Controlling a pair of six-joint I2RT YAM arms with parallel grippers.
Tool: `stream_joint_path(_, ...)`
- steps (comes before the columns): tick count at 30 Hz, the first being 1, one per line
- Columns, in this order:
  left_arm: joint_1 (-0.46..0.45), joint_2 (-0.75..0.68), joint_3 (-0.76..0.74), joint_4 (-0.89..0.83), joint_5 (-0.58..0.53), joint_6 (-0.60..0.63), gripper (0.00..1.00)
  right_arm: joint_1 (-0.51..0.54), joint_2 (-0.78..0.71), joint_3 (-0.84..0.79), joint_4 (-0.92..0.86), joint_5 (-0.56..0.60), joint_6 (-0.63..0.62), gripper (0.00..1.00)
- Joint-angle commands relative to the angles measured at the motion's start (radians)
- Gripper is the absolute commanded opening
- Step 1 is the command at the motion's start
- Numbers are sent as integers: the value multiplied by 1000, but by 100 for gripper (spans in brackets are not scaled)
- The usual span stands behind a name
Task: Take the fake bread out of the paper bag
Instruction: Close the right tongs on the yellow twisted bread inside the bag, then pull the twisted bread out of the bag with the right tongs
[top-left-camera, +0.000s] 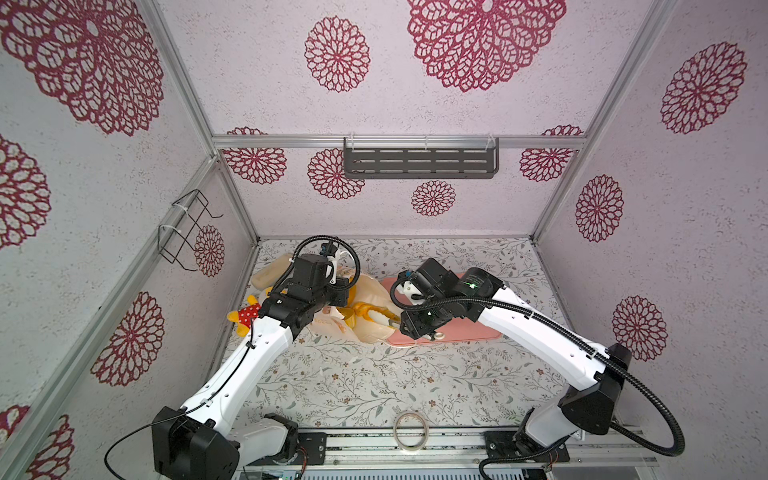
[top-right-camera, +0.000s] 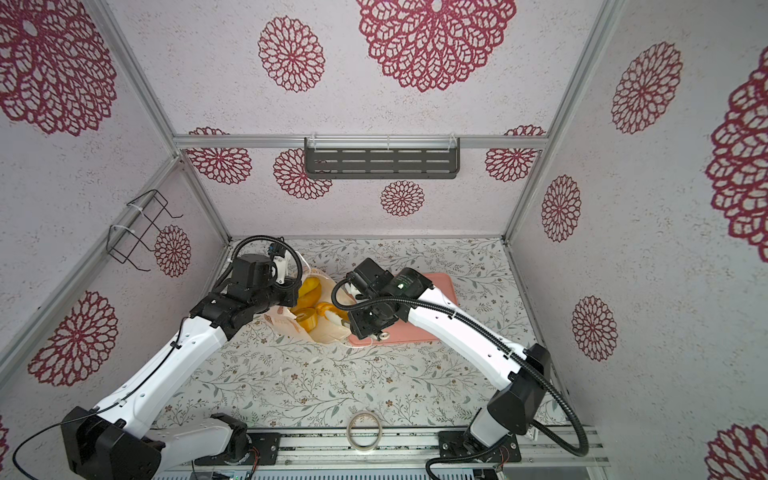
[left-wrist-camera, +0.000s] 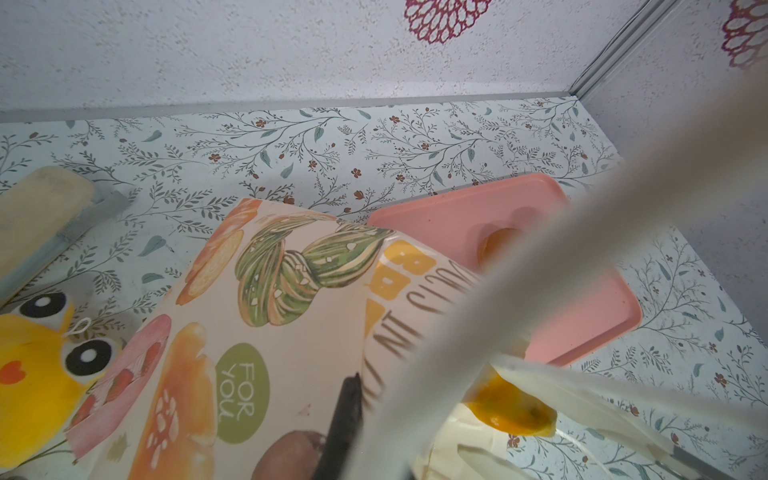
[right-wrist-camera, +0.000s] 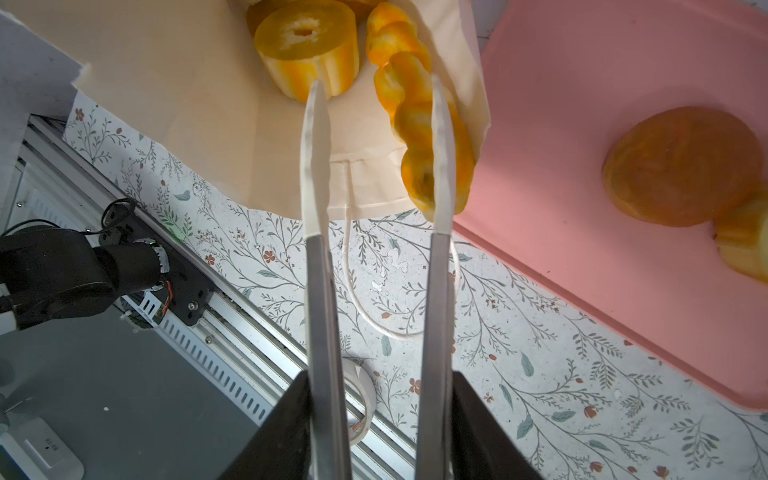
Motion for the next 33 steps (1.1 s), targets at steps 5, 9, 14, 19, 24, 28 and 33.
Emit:
stream_joint_path(5,-4,-8,2,0,2,1,0,-3,53,124,-127,82,-118,52)
stream_joint_path(9,-4,-7,3,1,2,1,0,-3,75,137,-153,108,-157,53)
stream_joint_path(14,-4,-1,7,4,4,-2,0,9,93,131,-159,137,-195,54)
stream_joint_path(19,-4,1,9,4,6,-2,0,34,122,133,-180,184,-223,55)
stream_joint_path(24,-4,1,11,4,4,0,0,49,147,132,-195,223,-238,56)
stream_joint_path(28,-4,2,14,1,4,1,0,60,167,133,-208,259,-249,54)
stream_joint_path(33,-4,6,20,0,6,2,0,69,185,134,-217,290,-254,46)
